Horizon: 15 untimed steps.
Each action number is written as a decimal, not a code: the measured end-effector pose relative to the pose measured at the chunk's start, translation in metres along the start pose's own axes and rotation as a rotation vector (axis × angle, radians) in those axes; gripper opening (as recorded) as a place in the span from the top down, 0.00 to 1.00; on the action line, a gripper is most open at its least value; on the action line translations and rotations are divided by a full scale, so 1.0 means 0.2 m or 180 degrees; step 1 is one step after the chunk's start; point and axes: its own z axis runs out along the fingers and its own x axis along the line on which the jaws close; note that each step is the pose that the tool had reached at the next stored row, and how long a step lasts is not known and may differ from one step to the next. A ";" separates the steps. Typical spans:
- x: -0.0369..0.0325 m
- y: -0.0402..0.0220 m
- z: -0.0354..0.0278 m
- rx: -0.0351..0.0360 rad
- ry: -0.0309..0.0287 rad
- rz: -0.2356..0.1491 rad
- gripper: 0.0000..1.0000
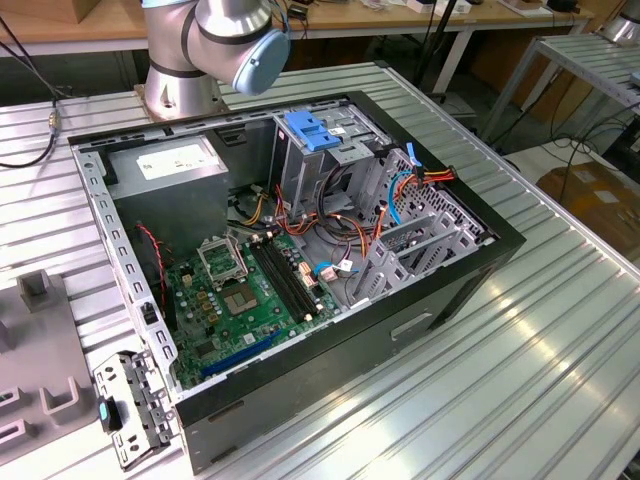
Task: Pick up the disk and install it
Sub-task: 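Pick up the disk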
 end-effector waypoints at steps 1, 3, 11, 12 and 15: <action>0.000 0.000 0.000 0.0000 0.0000 0.0000 0.60; 0.000 0.000 0.000 0.0000 0.0000 0.0000 0.63; 0.000 0.000 -0.001 0.0001 -0.0001 0.0001 0.63; 0.000 0.000 -0.002 0.0001 -0.0001 0.0001 0.63; 0.000 0.000 -0.008 0.0000 0.0000 0.0001 0.63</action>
